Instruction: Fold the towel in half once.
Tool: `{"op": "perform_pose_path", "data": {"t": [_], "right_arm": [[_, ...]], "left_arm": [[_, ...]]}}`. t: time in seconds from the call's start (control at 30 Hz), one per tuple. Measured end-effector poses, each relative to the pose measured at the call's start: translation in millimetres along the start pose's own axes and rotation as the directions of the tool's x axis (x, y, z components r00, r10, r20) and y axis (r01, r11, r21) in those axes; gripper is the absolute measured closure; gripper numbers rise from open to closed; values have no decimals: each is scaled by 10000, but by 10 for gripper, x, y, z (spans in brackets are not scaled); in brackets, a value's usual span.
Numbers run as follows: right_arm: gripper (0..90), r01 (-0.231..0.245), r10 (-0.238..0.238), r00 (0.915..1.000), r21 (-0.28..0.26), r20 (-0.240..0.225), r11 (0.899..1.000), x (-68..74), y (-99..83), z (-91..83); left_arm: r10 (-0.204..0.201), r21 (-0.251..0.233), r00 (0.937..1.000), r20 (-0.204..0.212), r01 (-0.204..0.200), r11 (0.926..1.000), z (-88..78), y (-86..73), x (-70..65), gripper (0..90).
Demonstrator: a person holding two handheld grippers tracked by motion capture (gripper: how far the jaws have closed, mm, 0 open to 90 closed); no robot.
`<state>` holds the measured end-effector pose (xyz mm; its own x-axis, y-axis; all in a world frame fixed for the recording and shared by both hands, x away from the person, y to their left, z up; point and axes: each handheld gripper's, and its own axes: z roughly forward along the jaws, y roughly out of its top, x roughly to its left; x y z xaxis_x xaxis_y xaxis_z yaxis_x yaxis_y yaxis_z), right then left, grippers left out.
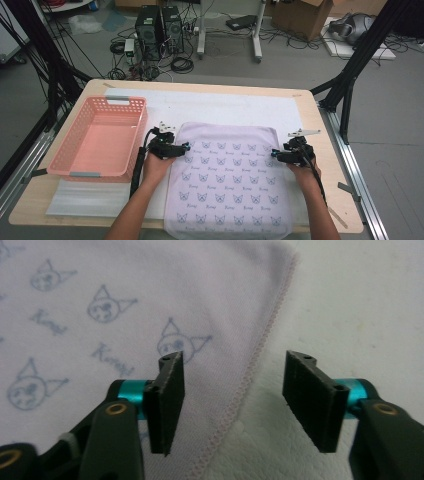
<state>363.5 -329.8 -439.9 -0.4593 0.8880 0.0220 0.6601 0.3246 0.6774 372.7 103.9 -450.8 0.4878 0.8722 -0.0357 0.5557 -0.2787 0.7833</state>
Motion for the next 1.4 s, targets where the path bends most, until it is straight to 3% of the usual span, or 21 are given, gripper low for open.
{"op": "perform_pose_path", "data": {"t": [0.03, 0.13, 0.23, 0.33, 0.37, 0.43, 0.6, 0.63, 0.73, 0.87, 0.93, 1.03, 1.17, 1.27, 1.4], "right_arm": [[459, 94, -94, 9999, 7, 84, 10000, 14, 4, 4], [630, 410, -410, 9992, 105, -16, 9991, 63, 29, 1], [799, 399, -394, 9990, 256, -209, 9989, 99, 56, 7], [862, 92, -77, 9992, 387, -380, 9992, 85, 80, 14], [868, -61, 79, 9989, 371, -469, 9993, 70, 83, 17], [873, -199, 207, 9993, 242, -304, 9995, 34, 87, 26], [878, -362, 362, 9993, -68, 75, 9993, -32, 153, 68], [879, -395, 398, 9991, -206, 161, 9990, -44, 179, 68], [879, -609, 622, 9978, -554, 215, 9966, -103, 275, 81], [878, -887, 928, 9954, -1347, 249, 9869, -195, 432, 49], [878, -1069, 1092, 9940, -1607, 59, 9812, -224, 497, 29], [877, -1117, 1107, 9937, -1547, -157, 9816, -233, 499, 3], [875, -1059, 998, 9937, -1316, -519, 9856, -230, 414, -26], [875, -1073, 985, 9927, -1382, -690, 9846, -214, 362, -83], [874, -967, 845, 9923, -1411, -904, 9853, -168, 299, -193]], "left_arm": [[326, -39, 9994, 150, -325, 9995, -5, -2, -7, 438], [889, -61, 9943, 585, -887, 9960, -11, 1, -57, 714], [320, -28, 9962, 805, -318, 9995, -4, 3, -57, 838], [-763, 26, 9897, 1214, 765, 9971, 2, -1, 23, 863], [-970, 0, 9882, 1183, 977, 9952, 4, 1, 34, 868], [-982, -101, 9916, 839, 993, 9950, -1, 10, 47, 870], [-1326, -659, 9895, 580, 1363, 9885, -31, 130, 100, 871], [-1455, -969, 9880, 525, 1501, 9839, -44, 166, 109, 871], [-1545, -915, 9871, 422, 1578, 9832, -26, 305, 166, 871], [-1908, -1457, 9810, 350, 1939, 9701, -1, 438, 245, 871], [-2267, -1599, 9726, 514, 2321, 9595, -1, 433, 275, 870], [-1845, -1262, 9806, 659, 1916, 9733, -5, 395, 266, 869], [-1673, -1145, 9806, 1026, 1787, 9772, -77, 354, 240, 869], [-1196, -954, 9875, 1029, 1295, 9870, -137, 309, 196, 867], [-997, -848, 9880, 1178, 1100, 9903, -243, 280, 165, 866]]}}
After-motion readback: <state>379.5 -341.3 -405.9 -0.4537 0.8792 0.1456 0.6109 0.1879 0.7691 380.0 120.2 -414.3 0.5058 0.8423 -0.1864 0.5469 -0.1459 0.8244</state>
